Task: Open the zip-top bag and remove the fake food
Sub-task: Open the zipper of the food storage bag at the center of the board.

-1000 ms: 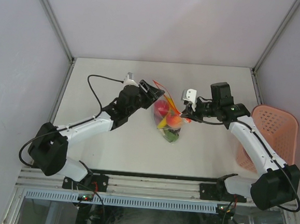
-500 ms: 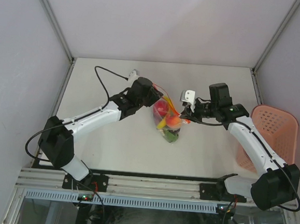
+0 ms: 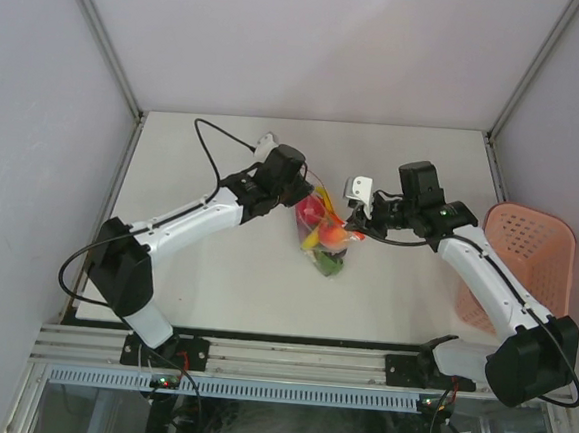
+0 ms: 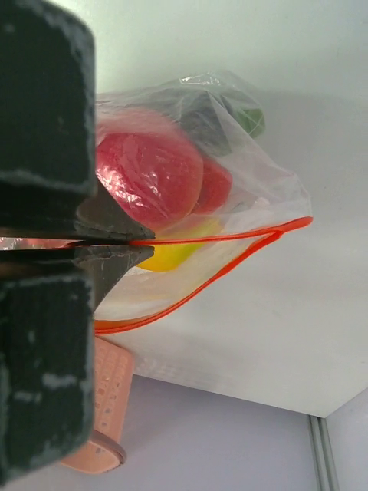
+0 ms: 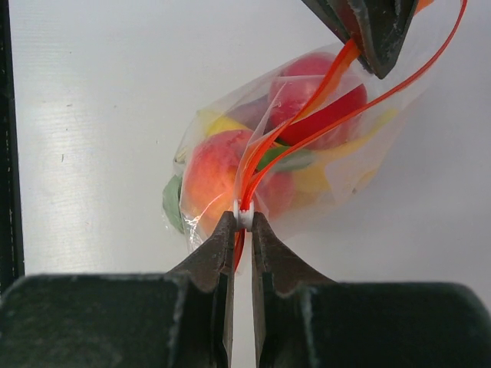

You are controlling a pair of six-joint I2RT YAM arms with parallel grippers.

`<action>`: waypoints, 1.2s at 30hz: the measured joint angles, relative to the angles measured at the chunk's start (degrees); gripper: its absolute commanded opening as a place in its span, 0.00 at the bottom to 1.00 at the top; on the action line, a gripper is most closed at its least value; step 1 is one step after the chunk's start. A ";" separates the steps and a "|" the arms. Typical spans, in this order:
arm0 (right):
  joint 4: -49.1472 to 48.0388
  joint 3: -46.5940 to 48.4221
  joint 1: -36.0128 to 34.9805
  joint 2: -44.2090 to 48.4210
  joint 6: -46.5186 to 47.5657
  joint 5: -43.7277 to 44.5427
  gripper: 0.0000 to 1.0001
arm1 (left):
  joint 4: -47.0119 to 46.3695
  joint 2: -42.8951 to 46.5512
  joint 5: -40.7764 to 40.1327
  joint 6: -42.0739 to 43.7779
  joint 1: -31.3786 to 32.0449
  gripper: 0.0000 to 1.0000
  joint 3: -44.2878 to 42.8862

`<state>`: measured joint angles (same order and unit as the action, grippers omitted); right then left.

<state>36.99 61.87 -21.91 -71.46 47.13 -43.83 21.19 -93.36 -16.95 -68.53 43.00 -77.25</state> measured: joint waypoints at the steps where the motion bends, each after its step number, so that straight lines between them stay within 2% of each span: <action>1: 0.00 0.00 -0.09 0.00 0.00 0.07 0.00 | 0.07 -0.09 -0.02 0.46 0.00 0.00 0.00; 32: -2.03 -0.37 3.19 0.00 -0.74 -2.67 0.01 | -2.84 3.39 0.68 11.89 -4.96 0.00 -0.04; 36: -2.49 -0.37 3.19 -0.09 -2.89 -4.79 0.30 | -2.27 3.39 1.09 16.46 -4.96 0.00 -1.53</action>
<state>34.50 61.49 -18.72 -71.55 44.25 -48.62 18.92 -89.97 -15.86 -52.07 38.04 -78.78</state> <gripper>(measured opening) 0.097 0.008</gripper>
